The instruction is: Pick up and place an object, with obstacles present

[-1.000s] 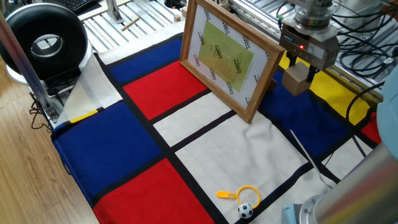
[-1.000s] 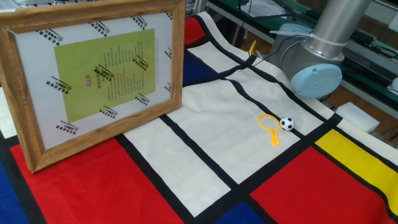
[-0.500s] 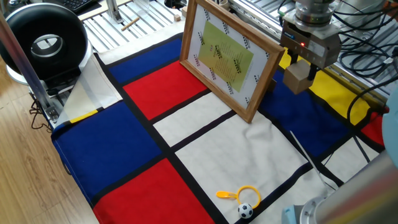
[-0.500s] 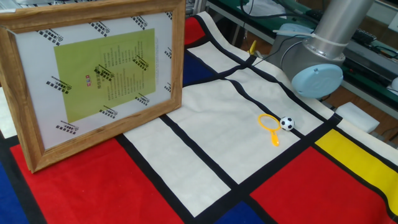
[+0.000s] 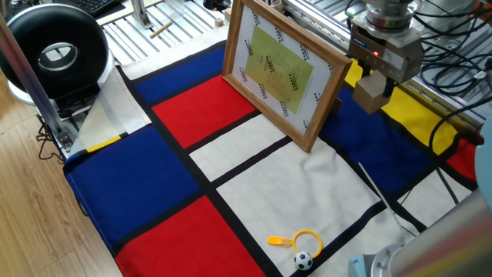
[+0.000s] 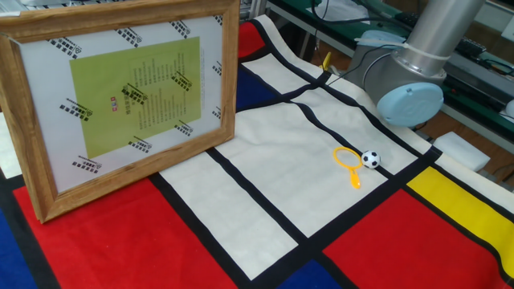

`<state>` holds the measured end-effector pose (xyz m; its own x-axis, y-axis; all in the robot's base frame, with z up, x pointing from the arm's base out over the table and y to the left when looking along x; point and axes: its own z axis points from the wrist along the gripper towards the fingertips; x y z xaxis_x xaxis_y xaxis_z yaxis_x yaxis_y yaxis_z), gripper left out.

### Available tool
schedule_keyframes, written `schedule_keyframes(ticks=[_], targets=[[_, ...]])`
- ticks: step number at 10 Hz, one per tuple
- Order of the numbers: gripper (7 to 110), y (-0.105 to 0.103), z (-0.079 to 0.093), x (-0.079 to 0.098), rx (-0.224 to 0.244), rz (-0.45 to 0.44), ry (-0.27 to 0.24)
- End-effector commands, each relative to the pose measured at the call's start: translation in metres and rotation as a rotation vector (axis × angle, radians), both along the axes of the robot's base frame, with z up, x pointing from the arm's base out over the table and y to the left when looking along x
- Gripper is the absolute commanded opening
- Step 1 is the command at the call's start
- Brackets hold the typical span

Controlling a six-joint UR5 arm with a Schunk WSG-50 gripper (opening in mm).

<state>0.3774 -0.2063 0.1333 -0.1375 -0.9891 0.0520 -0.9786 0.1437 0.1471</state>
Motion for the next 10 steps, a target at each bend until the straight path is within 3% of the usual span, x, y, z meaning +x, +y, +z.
schedule_keyframes(ticks=[1,3,10], targets=[[7,-0.003,0.001,0.004,-0.010,0.006,-0.016],[7,-0.008,0.000,0.015,-0.032,-0.004,-0.062],[7,-0.002,-0.001,0.020,-0.009,-0.004,-0.081]])
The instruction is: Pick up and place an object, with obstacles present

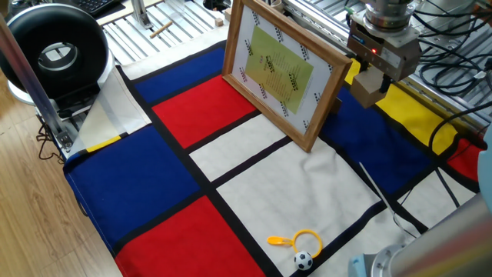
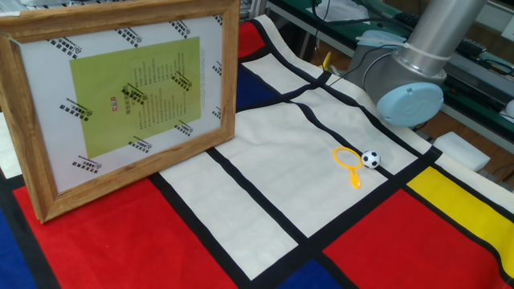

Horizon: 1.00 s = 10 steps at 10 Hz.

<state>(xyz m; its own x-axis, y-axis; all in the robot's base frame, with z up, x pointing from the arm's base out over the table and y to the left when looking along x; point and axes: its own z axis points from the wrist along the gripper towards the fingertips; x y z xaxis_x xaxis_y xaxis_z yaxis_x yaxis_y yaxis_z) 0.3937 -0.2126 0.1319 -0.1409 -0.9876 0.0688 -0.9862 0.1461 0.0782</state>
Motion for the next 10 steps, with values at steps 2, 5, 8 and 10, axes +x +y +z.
schedule_keyframes(ticks=[2,5,8,10], targets=[[7,0.0032,0.0005,0.0054,0.015,-0.001,-0.022],[7,-0.0003,0.0005,0.0085,0.001,0.006,-0.034],[7,0.0024,0.0002,0.0112,0.013,0.016,-0.044],[7,0.0012,0.0002,0.0123,0.008,0.018,-0.049]])
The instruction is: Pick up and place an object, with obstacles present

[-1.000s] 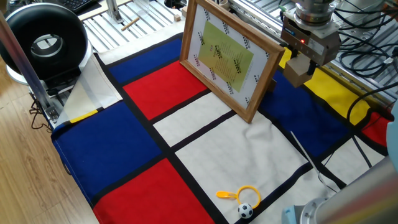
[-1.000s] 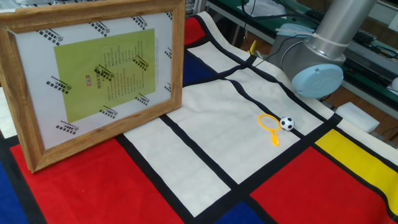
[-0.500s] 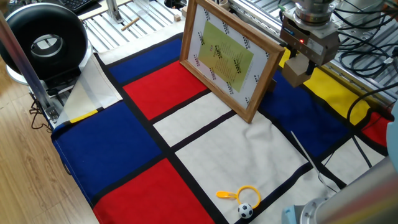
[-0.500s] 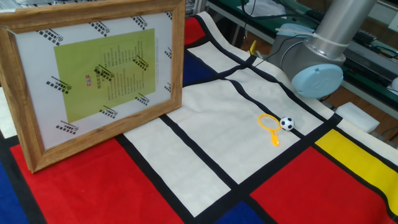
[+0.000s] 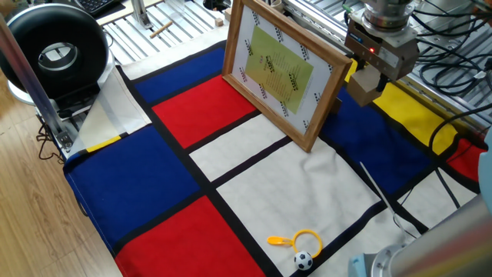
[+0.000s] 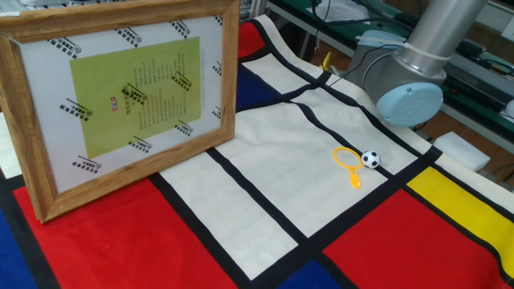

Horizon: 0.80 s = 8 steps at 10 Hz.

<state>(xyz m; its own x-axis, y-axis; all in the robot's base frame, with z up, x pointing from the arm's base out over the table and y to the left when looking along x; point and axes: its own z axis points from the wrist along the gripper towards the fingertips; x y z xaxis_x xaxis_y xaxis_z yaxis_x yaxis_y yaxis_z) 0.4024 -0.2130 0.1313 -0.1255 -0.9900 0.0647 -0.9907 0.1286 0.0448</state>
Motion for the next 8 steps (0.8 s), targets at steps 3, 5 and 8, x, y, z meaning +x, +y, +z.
schedule_keyframes(ticks=[3,5,8], targets=[[7,0.0031,0.0007,0.0044,0.015,0.002,-0.018],[7,0.0027,0.0008,0.0036,0.013,-0.001,-0.015],[7,0.0039,0.0007,0.0033,0.017,-0.018,-0.014]])
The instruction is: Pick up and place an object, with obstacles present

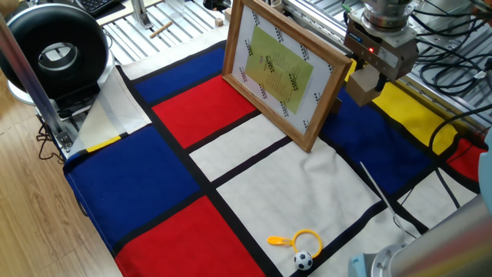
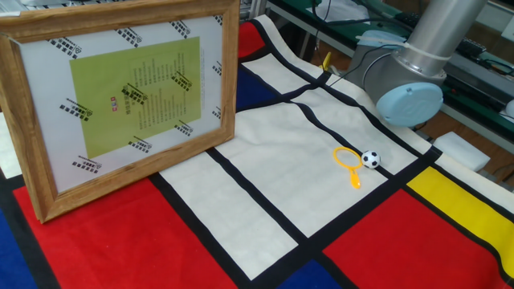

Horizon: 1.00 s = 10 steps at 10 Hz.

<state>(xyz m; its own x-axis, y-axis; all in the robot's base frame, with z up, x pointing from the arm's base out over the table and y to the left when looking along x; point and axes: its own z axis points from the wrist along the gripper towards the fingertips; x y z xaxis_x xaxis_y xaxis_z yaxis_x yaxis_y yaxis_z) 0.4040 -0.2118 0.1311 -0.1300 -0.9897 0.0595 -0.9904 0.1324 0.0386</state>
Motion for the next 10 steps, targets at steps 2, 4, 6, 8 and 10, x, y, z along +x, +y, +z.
schedule_keyframes(ticks=[2,4,6,8,10], targets=[[7,0.002,0.001,0.002,0.008,-0.020,-0.009],[7,0.002,0.010,0.000,-0.002,-0.028,0.001],[7,0.005,0.028,-0.001,-0.017,-0.038,0.012],[7,0.011,0.041,0.003,-0.015,-0.042,0.017],[7,0.012,0.055,0.007,-0.035,-0.051,0.016]])
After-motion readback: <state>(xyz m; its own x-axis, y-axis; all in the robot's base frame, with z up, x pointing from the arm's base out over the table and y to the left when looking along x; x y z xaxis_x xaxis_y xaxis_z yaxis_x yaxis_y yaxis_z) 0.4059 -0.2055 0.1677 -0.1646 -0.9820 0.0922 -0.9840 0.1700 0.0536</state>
